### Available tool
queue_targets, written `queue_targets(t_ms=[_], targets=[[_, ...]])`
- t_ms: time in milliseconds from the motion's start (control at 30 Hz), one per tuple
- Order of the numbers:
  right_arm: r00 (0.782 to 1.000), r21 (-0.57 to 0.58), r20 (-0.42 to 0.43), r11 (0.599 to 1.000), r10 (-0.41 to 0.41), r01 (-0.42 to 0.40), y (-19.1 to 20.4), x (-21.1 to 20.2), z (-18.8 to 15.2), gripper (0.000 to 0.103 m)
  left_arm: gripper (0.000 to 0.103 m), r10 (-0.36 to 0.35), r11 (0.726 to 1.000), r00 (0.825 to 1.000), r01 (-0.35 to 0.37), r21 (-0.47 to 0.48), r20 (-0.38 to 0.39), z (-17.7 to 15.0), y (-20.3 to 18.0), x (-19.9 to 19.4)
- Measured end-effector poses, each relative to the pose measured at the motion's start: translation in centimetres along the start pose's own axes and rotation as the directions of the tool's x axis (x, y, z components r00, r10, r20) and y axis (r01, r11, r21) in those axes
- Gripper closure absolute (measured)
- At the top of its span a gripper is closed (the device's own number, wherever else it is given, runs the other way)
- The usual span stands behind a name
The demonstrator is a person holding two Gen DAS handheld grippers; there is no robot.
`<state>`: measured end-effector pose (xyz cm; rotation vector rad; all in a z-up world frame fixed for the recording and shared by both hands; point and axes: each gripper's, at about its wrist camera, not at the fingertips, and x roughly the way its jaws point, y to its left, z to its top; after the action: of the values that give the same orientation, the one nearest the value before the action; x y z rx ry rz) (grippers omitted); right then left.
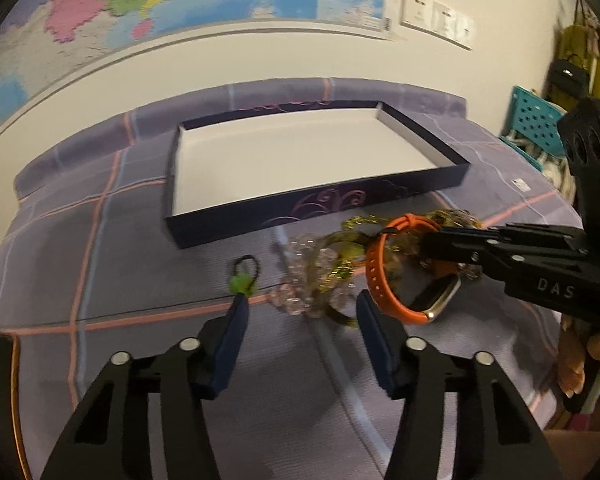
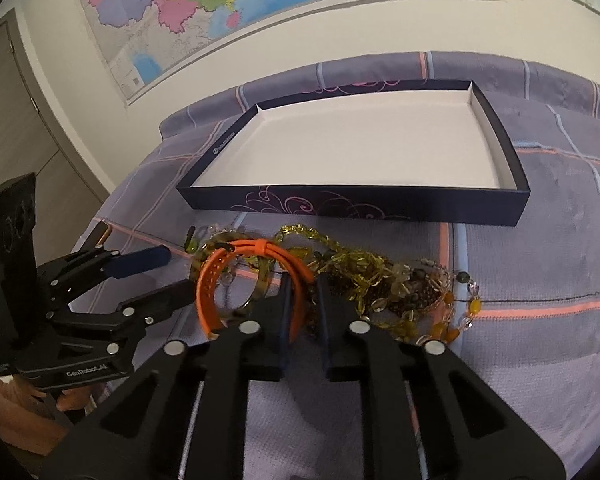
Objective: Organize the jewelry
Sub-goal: 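Grasp the orange-strap watch with the right gripper while the left gripper grasps the tortoiseshell bangle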
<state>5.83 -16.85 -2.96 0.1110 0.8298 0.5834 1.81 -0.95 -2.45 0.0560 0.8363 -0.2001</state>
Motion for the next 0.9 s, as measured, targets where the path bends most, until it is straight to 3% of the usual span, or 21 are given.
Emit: queue_targets(t_ms=[100, 367, 633, 900], targets=[[1.0, 0.004, 0.005, 1.0, 0.012, -0.012, -0.1, -0.3, -0.2, 0.094, 0.071, -0.054, 0.999, 0.998, 0.054, -0.004, -0.027, 0.3, 0.1, 0.6], [0.999, 0.025, 0.019, 0.999, 0.043, -0.043, -0.6, -1.6, -0.6, 0.094, 0.072, -0.099, 0.995, 0.992, 0.099, -0.007, -0.083, 0.9, 0.4, 1.6], [0.998, 0.038, 0.036, 0.998, 0.055, -0.056, -1.0, -2.5, -0.7, 0.094, 0.089, -0.078, 0.996, 0.995, 0.08, 0.028, -0.07, 1.1, 0.2, 0.7], [0.998, 0.049, 0.04, 0.997, 0.051, -0.053, -1.5, -3.2, -0.9, 0.094, 0.074, -0.13, 0.991, 0.986, 0.134, 0.03, -0.109, -0.2, -0.1, 0.7]])
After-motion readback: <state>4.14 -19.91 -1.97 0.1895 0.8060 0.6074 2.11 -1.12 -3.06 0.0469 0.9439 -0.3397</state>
